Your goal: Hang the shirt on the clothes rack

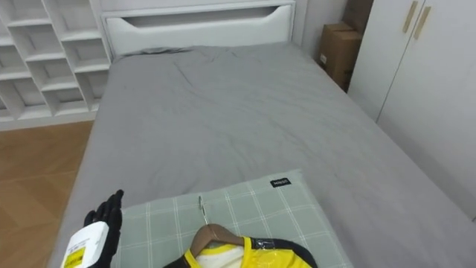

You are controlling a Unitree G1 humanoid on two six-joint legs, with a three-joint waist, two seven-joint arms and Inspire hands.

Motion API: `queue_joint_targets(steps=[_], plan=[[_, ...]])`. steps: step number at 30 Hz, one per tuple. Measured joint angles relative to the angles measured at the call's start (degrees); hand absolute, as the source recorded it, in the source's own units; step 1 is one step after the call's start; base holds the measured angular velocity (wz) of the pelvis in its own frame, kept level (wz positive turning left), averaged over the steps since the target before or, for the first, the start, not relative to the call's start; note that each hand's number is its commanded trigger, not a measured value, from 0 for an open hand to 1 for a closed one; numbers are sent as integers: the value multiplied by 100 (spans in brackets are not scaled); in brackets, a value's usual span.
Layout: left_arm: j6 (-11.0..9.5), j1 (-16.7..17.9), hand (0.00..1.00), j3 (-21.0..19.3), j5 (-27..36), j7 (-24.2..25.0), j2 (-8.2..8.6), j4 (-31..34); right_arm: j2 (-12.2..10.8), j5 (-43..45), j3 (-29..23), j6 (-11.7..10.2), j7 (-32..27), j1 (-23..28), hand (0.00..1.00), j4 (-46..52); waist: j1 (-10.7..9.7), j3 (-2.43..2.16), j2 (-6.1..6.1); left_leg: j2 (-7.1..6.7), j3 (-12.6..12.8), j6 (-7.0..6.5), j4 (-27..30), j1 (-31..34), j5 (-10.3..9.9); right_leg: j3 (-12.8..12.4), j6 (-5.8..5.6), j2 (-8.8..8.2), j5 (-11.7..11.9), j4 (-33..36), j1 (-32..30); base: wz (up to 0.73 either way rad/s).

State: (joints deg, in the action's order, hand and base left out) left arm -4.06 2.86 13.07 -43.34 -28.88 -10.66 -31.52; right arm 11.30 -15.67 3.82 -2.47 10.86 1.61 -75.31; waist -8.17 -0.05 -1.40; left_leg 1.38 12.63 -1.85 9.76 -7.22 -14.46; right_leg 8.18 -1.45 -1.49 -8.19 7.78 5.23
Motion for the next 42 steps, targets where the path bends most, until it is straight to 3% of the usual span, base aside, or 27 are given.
queue_joint_targets(steps=[7, 16, 24, 25, 28, 42], plan=[[9, -421, 0, 39, 137, 55, -13, -313, -13, -230, 169, 9, -46, -106, 0, -12, -4, 43, 64, 32, -23, -22, 184, 425, 12, 24, 28, -28, 20, 107, -367, 1], [6, -1150, 0, -175, 441, 47, -46, -1044, -14, -295, 178, 3, -263, -169, 0, -137, -16, 39, 47, 6, -35, -35, 233, 819, 46, 30, 43, -28, 37, 189, -777, 1], [-2, -1354, 0, -164, 562, 47, -64, -1342, -15, -416, 296, -3, -283, -225, 0, -135, -95, 47, 58, 18, -67, -35, 257, 961, 51, 31, 42, -28, 37, 179, -927, 0], [-9, -1389, 0, -164, 562, 44, -58, -1423, -15, -433, 384, -3, -329, -273, 0, -136, -93, 80, 73, 31, -65, -32, 256, 966, 53, 22, 43, -29, 37, 183, -939, -3], [-17, -1470, 0, -160, 561, 44, -8, -1659, -24, -413, 506, 0, -397, -380, 0, -147, -98, 116, 119, 48, -67, -28, 255, 1007, 57, 46, 44, -29, 38, 184, -969, 0], [-125, -1726, 0, -77, 548, 45, 120, -1920, -187, -386, 849, -2, -574, -724, 0, -285, -114, 127, 138, 78, -137, -25, 370, 1259, 59, 141, 80, -19, 63, 194, -1150, 2]])
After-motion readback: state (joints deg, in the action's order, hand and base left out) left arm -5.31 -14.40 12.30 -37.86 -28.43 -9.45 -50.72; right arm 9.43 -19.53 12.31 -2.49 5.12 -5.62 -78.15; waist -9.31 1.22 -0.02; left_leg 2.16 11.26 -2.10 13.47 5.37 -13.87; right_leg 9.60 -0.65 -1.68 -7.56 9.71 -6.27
